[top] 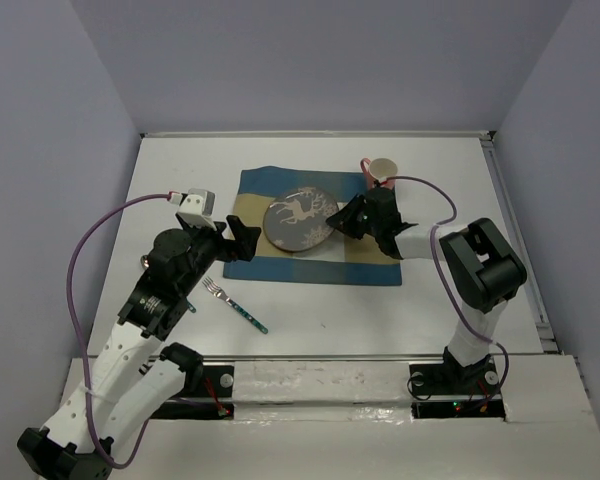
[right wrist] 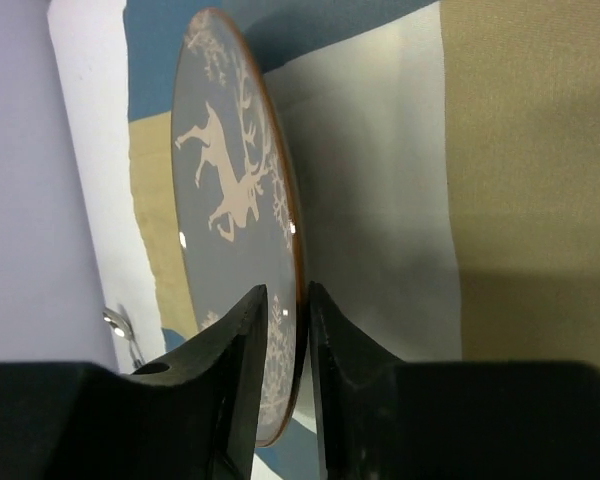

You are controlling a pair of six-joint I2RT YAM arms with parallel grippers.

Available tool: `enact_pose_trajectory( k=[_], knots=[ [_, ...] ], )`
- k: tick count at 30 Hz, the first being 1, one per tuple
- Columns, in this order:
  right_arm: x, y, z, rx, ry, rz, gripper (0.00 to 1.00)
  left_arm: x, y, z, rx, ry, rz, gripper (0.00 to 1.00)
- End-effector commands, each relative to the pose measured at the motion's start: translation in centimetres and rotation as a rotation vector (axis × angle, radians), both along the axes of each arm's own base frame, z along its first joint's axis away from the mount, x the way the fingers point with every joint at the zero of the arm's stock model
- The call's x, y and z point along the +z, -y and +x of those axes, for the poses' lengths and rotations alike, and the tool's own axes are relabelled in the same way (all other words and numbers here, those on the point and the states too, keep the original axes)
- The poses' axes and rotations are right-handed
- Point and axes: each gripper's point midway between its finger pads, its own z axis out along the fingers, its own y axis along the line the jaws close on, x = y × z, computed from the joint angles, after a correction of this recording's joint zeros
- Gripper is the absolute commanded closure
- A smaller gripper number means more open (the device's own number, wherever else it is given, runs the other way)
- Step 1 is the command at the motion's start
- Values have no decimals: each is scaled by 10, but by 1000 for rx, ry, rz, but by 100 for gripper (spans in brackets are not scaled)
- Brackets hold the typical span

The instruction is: Set the dinner table for one person

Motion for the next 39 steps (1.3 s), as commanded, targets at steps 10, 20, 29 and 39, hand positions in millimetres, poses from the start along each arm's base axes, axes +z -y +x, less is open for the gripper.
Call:
enact_pose_trajectory(
  k=[10,20,29,39],
  knots=[
    [28,24,-8,-15,59,-179,18,12,-8,8,43,40,-22,1],
    [61,0,-77,222,250,-375,28,20,-33,14,159,67,-26,1],
    [42,-140,-159,614,378,-566,35,37,-70,13,330,124,-40,1],
    [-6,-210,-207,810,415,-754,38,52,-91,-1,405,189,-57,1]
  ],
)
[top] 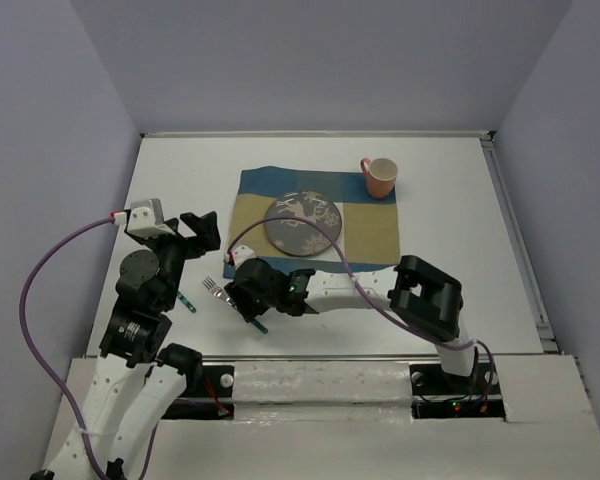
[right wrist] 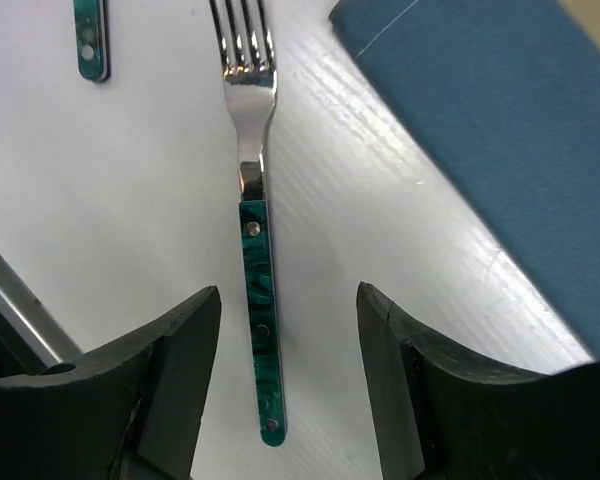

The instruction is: Set the dinner table for one person

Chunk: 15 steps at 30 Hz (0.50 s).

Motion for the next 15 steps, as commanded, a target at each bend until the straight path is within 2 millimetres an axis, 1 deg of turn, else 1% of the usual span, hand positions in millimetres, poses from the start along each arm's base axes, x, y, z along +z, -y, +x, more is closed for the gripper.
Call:
enact_pose_trajectory(
  k=[1,2,3,4,5,6,7,8,10,11,12,13,14,15],
  knots=[
    [-3,-9,-2,25,65,-83,39,15,-9,-2,39,53,-4,1],
    [-2,-11,0,20,71,-89,39,16,-9,-3,37,56,-5,1],
    [-9,-12,-3,28,72,-108,39,18,-9,-5,33,64,-9,1],
    [-10,-12,-2,26,75,-113,40,19,-8,-6,28,67,-10,1],
    [-11,-15,-6,30,83,-118,42,19,-8,-7,22,72,-11,1],
    [-12,-15,-5,32,85,-125,44,20,-7,-8,19,76,-14,1],
    [-18,-15,-10,40,82,-143,45,21,-8,-9,19,79,-15,1],
    [-17,-19,-13,47,83,-140,51,22,-8,-9,17,83,-18,1],
    [-22,-20,-13,46,82,-152,57,23,-7,-10,14,85,-17,1],
    [-23,-21,-17,51,84,-157,60,23,-6,-10,8,85,-17,1],
    [-21,-24,-16,47,86,-152,67,24,-6,-11,5,90,-19,1],
    [-23,-25,-19,48,88,-156,76,24,-5,-11,2,89,-19,1],
    [-22,-24,-16,24,99,-158,88,24,-4,-11,-1,92,-20,1],
    [-19,-25,-15,16,98,-149,96,25,-4,-12,-1,93,-21,1]
  ],
)
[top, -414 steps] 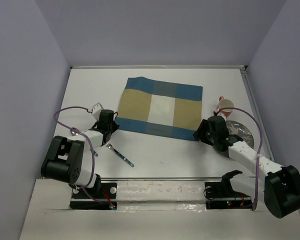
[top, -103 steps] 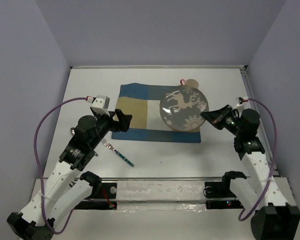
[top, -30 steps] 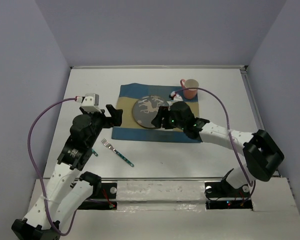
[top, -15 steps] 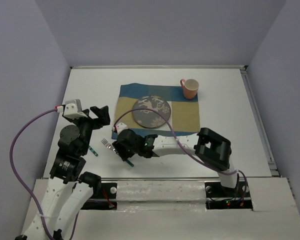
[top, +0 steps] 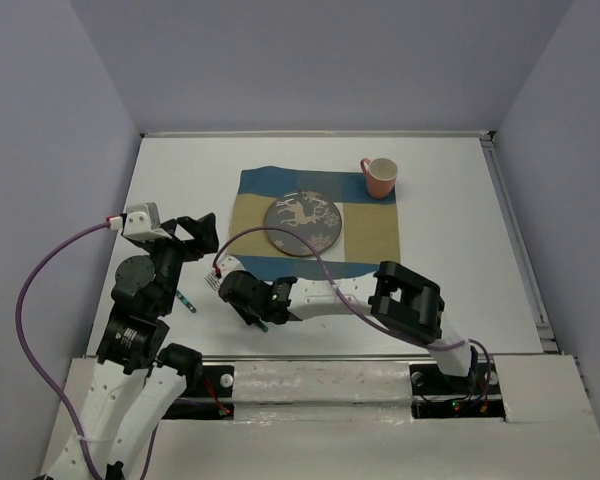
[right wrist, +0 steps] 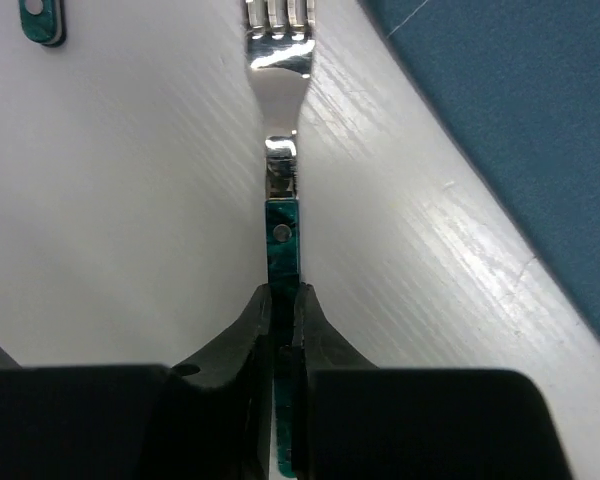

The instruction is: Set the dinner table for one person

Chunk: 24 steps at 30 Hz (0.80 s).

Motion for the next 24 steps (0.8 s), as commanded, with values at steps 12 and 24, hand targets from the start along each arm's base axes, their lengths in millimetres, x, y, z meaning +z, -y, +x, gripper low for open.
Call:
enact_pose_trajectory(
  k=[12,24],
  knots=[
    [151,-2,89,-453,170,363,100,23,0,-9,-8,80,-31,1],
    [137,18,230,-922,142,594,100,22,10,-13,-44,73,-44,1]
  ],
)
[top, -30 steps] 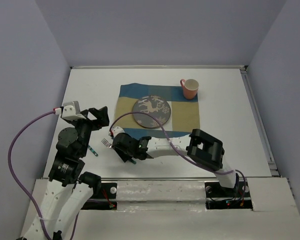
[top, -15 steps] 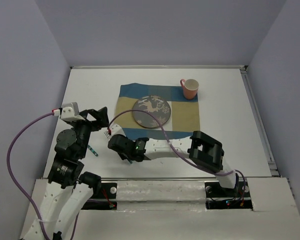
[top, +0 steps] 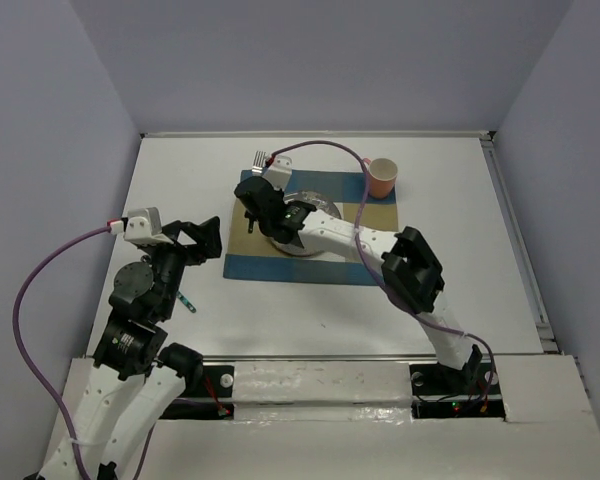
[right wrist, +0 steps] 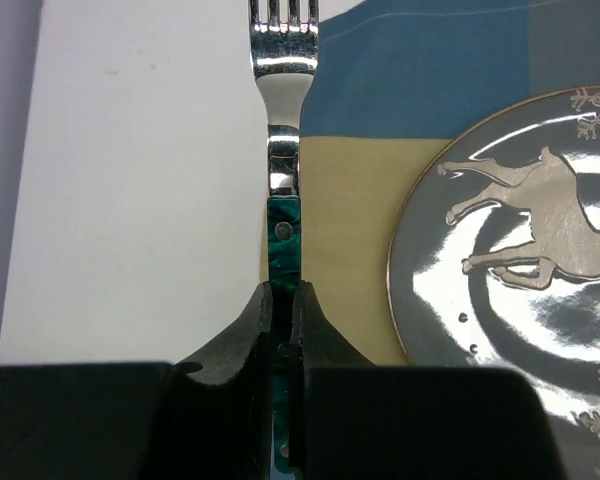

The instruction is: Set the dinner table for one person

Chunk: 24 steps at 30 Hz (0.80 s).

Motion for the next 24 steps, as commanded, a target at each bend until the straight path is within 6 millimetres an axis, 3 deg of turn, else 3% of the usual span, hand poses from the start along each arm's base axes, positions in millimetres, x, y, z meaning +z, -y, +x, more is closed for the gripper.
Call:
enact_pose_trajectory(
  k=[1,5,6,13,17,24],
  knots=[
    [-6,-7,26,-131,-5,144,100,16,1,-3,-4,48,-30,1],
    [-21,-16,35,-125,-26,139,100,16,5,-4,-19,47,-26,1],
    [-35,-20,35,-112,-42,120,100,16,6,-5,-20,47,-25,1],
    [-81,-26,33,-95,-105,63,100,16,8,-7,-32,51,-28,1],
    [-99,-24,34,-88,-133,42,100,17,8,-7,-32,52,-29,1],
    [-112,-32,38,-30,-153,7,100,17,8,-7,-32,52,-29,1]
  ],
)
